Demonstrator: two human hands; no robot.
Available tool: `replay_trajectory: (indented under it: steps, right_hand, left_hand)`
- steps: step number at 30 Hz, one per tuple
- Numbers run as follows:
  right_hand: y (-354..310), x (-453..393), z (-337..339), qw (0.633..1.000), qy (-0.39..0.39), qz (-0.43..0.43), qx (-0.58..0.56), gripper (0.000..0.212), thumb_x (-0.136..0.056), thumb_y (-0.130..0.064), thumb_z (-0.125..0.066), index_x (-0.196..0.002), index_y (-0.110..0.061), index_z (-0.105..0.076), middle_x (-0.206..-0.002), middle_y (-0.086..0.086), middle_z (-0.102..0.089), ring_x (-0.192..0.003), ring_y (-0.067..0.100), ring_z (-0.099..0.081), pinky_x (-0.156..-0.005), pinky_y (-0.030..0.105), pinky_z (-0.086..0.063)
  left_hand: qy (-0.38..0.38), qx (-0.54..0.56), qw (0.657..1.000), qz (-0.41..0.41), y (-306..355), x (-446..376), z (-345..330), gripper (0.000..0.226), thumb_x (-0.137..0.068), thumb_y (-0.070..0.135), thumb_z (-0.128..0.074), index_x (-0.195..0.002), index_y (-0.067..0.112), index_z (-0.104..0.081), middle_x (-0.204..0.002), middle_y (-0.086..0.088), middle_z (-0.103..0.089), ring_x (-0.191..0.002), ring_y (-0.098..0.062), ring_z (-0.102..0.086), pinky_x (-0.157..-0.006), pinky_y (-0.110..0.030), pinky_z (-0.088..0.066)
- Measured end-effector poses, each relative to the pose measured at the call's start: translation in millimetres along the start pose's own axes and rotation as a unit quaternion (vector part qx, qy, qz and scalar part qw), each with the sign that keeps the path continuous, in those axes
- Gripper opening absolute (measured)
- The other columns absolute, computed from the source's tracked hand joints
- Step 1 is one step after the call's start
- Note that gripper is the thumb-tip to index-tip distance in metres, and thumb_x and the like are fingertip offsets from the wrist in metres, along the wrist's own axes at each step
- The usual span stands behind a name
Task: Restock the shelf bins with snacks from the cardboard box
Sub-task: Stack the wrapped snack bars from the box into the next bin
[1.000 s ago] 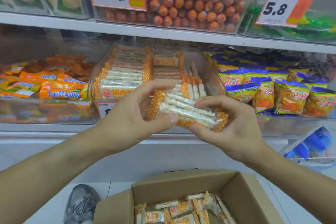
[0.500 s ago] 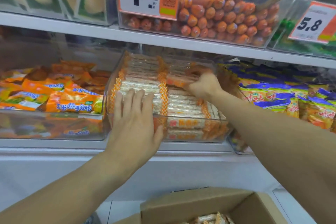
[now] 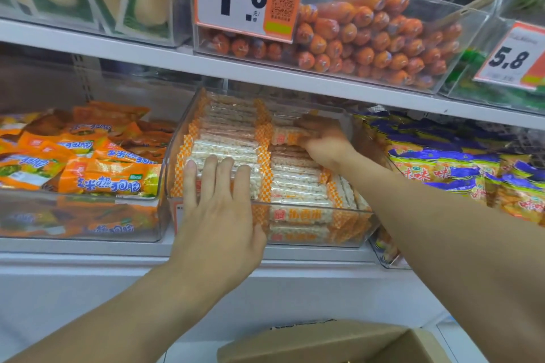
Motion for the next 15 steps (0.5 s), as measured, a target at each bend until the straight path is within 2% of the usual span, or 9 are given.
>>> replay_trajectory:
  steps: [1,3,6,8,9,11,13,15]
  right_hand:
    - [-1,3,-1,1.000,0.001,0.018,0.019,0.043,-0.095,-0.016,-0.059,-0.137,-0.026,-0.061,-0.157,-0.001,-0.042,-0.140,0.022,-0.042,-0.106,0.024,-0.044]
    - [-4,8,-6,0.994,-0.011,0.046,0.103,0.045,-0.100,-0.010,-0.047,-0.144,-0.019,-0.054,-0.159,0.007,-0.037,-0.146,0.030,-0.029,-0.119,0.032,-0.025]
    - [-9,9,-14,0.985,-0.014,0.026,0.170,0.049,-0.103,-0.012,-0.039,-0.150,-0.023,-0.043,-0.164,0.001,-0.027,-0.151,0.033,-0.012,-0.122,0.038,-0.016]
    - [-12,10,-19,0.980,-0.019,-0.008,0.197,0.053,-0.101,-0.017,-0.041,-0.152,-0.031,-0.037,-0.165,-0.005,-0.020,-0.153,0.034,-0.001,-0.123,0.047,-0.012]
    - [-14,13,-18,0.979,-0.006,-0.024,0.203,0.054,-0.100,-0.017,-0.044,-0.151,-0.033,-0.037,-0.165,-0.005,-0.021,-0.153,0.034,-0.001,-0.122,0.049,-0.013]
    - [-15,17,-13,0.975,0.087,-0.016,0.204,0.050,-0.095,-0.015,-0.053,-0.142,-0.032,-0.051,-0.154,0.003,-0.037,-0.145,0.035,-0.020,-0.113,0.047,-0.026]
    - [-16,20,-10,0.966,0.174,0.033,0.188,0.036,-0.089,-0.008,-0.059,-0.120,-0.023,-0.069,-0.129,0.009,-0.054,-0.125,0.036,-0.042,-0.094,0.043,-0.041]
    - [-13,16,-11,0.971,0.180,0.044,0.152,0.026,-0.086,-0.003,-0.059,-0.101,-0.019,-0.073,-0.114,0.008,-0.060,-0.111,0.033,-0.050,-0.079,0.034,-0.043]
  left_hand:
    - [0.000,0.000,1.000,-0.001,0,0,-1,0.075,-0.067,0.040,-0.058,-0.132,0.004,-0.048,-0.139,-0.021,-0.047,-0.137,-0.044,-0.036,-0.117,-0.063,-0.018]
    - [0.001,-0.002,1.000,-0.002,1,2,-2,0.074,-0.067,0.039,-0.058,-0.132,0.004,-0.049,-0.138,-0.021,-0.047,-0.136,-0.044,-0.036,-0.117,-0.063,-0.019]
    - [0.001,-0.010,1.000,-0.004,1,1,-5,0.074,-0.067,0.038,-0.058,-0.131,0.003,-0.050,-0.137,-0.021,-0.048,-0.135,-0.045,-0.038,-0.115,-0.065,-0.021]
    - [0.003,-0.012,1.000,-0.005,0,0,-6,0.074,-0.066,0.037,-0.059,-0.131,0.002,-0.050,-0.137,-0.022,-0.049,-0.134,-0.046,-0.039,-0.114,-0.065,-0.022]
    - [0.007,-0.012,1.000,-0.006,0,-1,-6,0.073,-0.066,0.037,-0.059,-0.130,0.002,-0.051,-0.136,-0.022,-0.049,-0.134,-0.046,-0.040,-0.114,-0.066,-0.023]
    - [0.014,-0.012,1.000,-0.008,1,-1,-6,0.074,-0.065,0.036,-0.060,-0.129,0.002,-0.051,-0.135,-0.022,-0.049,-0.133,-0.046,-0.040,-0.114,-0.066,-0.023]
    - [0.016,-0.016,1.000,-0.013,2,-1,-8,0.075,-0.064,0.037,-0.060,-0.130,0.001,-0.051,-0.135,-0.023,-0.049,-0.133,-0.047,-0.040,-0.114,-0.066,-0.023]
    - [0.016,-0.024,0.999,-0.018,1,-2,-10,0.077,-0.064,0.037,-0.060,-0.131,0.000,-0.050,-0.136,-0.023,-0.049,-0.133,-0.048,-0.040,-0.113,-0.066,-0.023]
Point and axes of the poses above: each hand's wrist, its own x-axis away from the middle knuckle, its own z-axis out of the back of the hand, y = z × x, the point moved 4 cm from there along -x, towards the middle knuckle
